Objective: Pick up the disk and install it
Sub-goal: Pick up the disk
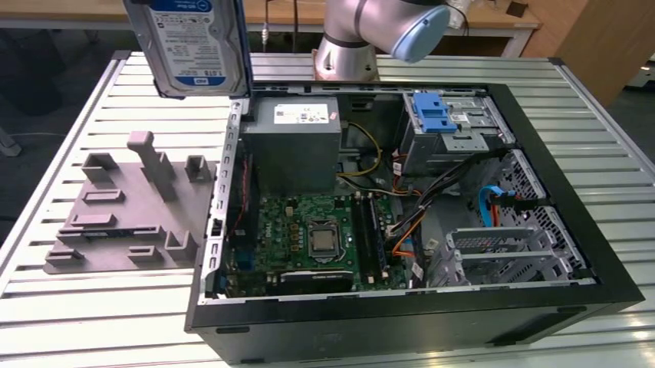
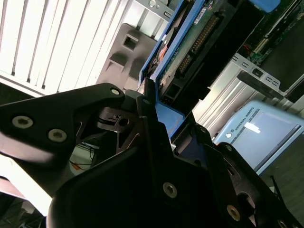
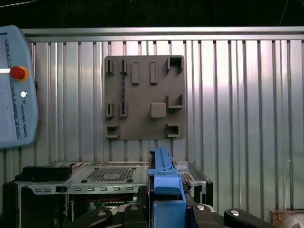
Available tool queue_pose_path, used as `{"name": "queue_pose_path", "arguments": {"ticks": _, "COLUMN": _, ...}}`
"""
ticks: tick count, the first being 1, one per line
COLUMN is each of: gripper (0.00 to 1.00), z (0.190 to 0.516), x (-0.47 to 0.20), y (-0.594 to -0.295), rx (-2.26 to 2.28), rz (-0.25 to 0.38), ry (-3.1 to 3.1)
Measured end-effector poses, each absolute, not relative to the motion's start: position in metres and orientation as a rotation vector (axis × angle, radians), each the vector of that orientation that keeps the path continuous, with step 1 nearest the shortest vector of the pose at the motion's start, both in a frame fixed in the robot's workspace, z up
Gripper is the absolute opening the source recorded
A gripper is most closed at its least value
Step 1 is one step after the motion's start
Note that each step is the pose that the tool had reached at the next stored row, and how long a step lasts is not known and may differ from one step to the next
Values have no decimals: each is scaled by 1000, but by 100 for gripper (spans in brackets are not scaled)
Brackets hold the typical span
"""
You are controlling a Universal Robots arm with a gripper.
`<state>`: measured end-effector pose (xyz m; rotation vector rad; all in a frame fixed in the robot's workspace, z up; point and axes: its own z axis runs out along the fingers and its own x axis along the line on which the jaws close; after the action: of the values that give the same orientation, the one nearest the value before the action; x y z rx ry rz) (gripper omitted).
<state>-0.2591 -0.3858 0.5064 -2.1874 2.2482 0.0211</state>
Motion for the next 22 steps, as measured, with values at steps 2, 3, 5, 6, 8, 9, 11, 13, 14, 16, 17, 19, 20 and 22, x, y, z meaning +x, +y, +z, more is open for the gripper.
{"name": "queue_pose_path", "arguments": {"ticks": 2, "gripper": 36, "z": 506, "x": -253, "y": -387, "rx": -2187, "rz": 21, "ry": 2248}}
{"name": "queue_pose_path", "arguments": {"ticks": 3, "gripper": 36, "z": 506, "x": -250, "y": -388, "rx": -2187, "rz": 21, "ry": 2248}}
{"name": "queue_pose_path", "arguments": {"ticks": 5, "gripper": 36, "z": 506, "x": -246, "y": -391, "rx": -2187, "rz": 21, "ry": 2248}}
{"name": "queue_pose_path", "arguments": {"ticks": 6, "gripper": 36, "z": 506, "x": -245, "y": -392, "rx": -2187, "rz": 21, "ry": 2248}}
{"name": "queue_pose_path", "arguments": {"ticks": 8, "gripper": 36, "z": 506, "x": -243, "y": -396, "rx": -2187, "rz": 21, "ry": 2248}}
{"name": "queue_pose_path", "arguments": {"ticks": 9, "gripper": 36, "z": 506, "x": -242, "y": -397, "rx": -2187, "rz": 21, "ry": 2248}}
{"name": "queue_pose_path", "arguments": {"ticks": 11, "gripper": 36, "z": 506, "x": -242, "y": -400, "rx": -2187, "rz": 21, "ry": 2248}}
{"name": "queue_pose_path", "arguments": {"ticks": 13, "gripper": 36, "z": 506, "x": -241, "y": -403, "rx": -2187, "rz": 21, "ry": 2248}}
{"name": "queue_pose_path", "arguments": {"ticks": 14, "gripper": 36, "z": 506, "x": -240, "y": -404, "rx": -2187, "rz": 21, "ry": 2248}}
{"name": "queue_pose_path", "arguments": {"ticks": 16, "gripper": 36, "z": 506, "x": -239, "y": -407, "rx": -2187, "rz": 21, "ry": 2248}}
{"name": "queue_pose_path", "arguments": {"ticks": 17, "gripper": 36, "z": 506, "x": -239, "y": -408, "rx": -2187, "rz": 21, "ry": 2248}}
{"name": "queue_pose_path", "arguments": {"ticks": 19, "gripper": 36, "z": 506, "x": -238, "y": -411, "rx": -2187, "rz": 21, "ry": 2248}}
{"name": "queue_pose_path", "arguments": {"ticks": 20, "gripper": 36, "z": 506, "x": -237, "y": -412, "rx": -2187, "rz": 21, "ry": 2248}}
{"name": "queue_pose_path", "arguments": {"ticks": 22, "gripper": 36, "z": 505, "x": -234, "y": -413, "rx": -2187, "rz": 21, "ry": 2248}}
